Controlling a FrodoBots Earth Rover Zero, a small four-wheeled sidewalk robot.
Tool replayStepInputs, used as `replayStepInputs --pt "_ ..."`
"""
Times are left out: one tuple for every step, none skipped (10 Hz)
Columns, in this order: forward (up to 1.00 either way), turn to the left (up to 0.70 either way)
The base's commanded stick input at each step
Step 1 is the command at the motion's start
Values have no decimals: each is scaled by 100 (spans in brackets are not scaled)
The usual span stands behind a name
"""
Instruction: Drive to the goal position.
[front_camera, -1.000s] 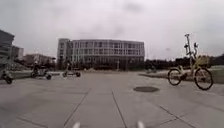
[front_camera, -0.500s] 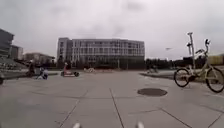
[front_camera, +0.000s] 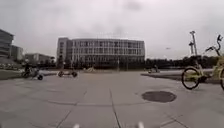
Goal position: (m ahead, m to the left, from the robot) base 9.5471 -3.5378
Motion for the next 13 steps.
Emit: replayStepInputs --pt "85 0" --pt "85 0" --pt "85 -4" --pt "85 -17" --pt "85 -23" --pt "85 -22" --pt "85 -1" --pt "85 0" --pt "85 0" --pt "85 0" --pt "85 0" --pt "85 0" --pt "85 0"
